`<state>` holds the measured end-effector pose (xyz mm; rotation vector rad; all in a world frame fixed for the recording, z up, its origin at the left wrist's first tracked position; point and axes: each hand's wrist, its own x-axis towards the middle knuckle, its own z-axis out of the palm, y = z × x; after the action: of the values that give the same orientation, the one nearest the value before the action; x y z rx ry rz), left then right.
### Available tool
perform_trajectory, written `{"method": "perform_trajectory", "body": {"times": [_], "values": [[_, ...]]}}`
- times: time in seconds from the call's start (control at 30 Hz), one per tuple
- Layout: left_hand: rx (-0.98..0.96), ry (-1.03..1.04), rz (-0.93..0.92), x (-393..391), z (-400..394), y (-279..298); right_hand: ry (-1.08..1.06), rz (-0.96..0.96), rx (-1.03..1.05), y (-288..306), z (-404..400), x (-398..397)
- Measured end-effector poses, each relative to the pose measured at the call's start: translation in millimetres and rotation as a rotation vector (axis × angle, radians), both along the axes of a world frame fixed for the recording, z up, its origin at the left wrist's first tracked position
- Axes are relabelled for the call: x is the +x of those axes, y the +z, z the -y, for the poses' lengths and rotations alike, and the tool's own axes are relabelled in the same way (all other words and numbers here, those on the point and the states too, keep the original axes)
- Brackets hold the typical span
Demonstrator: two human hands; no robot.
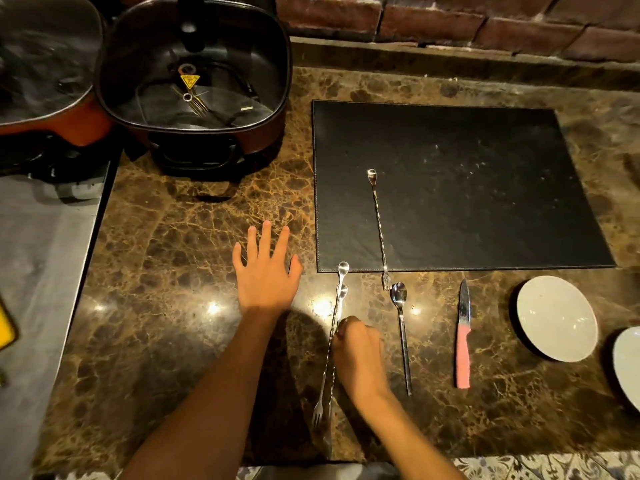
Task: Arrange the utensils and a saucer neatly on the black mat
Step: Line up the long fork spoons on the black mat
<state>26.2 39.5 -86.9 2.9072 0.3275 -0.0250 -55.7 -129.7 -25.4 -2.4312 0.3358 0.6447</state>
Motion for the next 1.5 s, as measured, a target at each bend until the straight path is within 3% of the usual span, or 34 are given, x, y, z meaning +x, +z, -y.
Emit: {"method": "perform_trajectory", "body": {"times": [0.33,0.53,0.7,0.87,1.1,1.3,1.5], "values": [[0.008,0.006,0.028,0.5,-0.7,-2.6,0.013,0.095,-0.073,17.6,28.8,18.7],[0.028,0.006,0.088,-0.4,-1.4,-9.5,0.056,0.294,-0.089,27.2,26.1,129.6],[0.081,0.003,0.156,-2.3,-1.0,-17.3,0.154,0.247,-0.175,18.1,6.8,205.2],[0.134,-0.017,0.220,-3.7,-1.3,-23.0,0.232,0.239,-0.199,14.2,-2.2,227.0],[0.120,-0.018,0.241,-4.1,-0.6,-21.3,0.136,0.326,-0.086,30.1,12.5,174.0],[0.035,0.025,0.090,-0.3,0.4,-10.8,0.134,0.178,-0.100,14.7,6.0,46.3],[-0.013,0.034,0.056,0.0,0.0,-7.1,0.071,0.083,-0.056,1.8,-10.1,20.3]]}}
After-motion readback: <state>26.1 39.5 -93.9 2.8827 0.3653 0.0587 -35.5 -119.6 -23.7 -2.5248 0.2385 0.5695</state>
